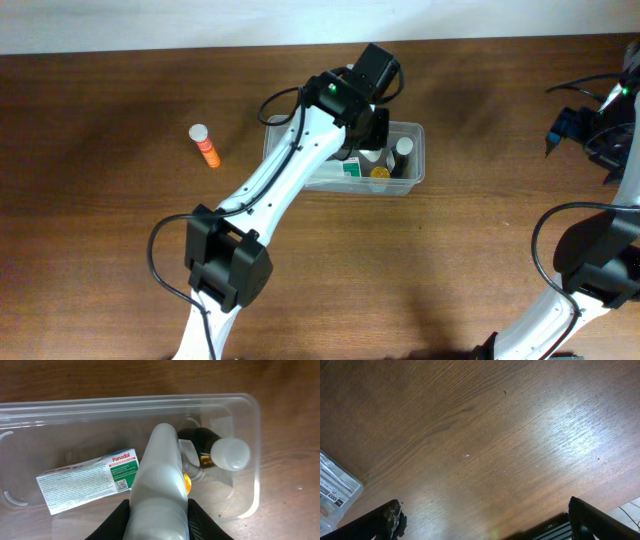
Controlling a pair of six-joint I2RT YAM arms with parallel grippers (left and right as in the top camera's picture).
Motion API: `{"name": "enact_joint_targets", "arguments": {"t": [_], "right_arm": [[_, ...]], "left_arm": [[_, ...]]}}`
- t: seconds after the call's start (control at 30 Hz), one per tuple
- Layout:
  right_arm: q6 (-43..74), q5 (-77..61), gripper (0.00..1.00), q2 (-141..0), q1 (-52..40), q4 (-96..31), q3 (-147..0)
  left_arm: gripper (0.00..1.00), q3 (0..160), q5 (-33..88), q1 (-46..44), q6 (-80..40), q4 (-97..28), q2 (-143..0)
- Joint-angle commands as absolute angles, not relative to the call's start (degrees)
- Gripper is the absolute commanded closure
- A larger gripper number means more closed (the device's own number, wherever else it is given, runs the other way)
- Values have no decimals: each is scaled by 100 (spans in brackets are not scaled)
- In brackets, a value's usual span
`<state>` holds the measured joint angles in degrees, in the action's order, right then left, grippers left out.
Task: Pack container
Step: 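Lift the spray bottle and carry it right over the container, then lower the spray bottle upright into the container and release it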
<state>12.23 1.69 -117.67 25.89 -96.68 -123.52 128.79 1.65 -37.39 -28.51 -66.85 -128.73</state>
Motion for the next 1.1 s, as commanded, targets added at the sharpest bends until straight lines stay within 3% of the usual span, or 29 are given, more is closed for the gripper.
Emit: {"name": "enact_joint_targets", "arguments": {"t": [0.0,1.07], "right_arm": [[1275,261,2,-11555,2589,-9668,-12352],[1275,259,2,-11555,2589,-9666,-12352]], "left_arm": [[86,13013,71,-3771,-2928,-6619,-13133],[80,13013,43,-3774,-2928,-6462,-13480]]}}
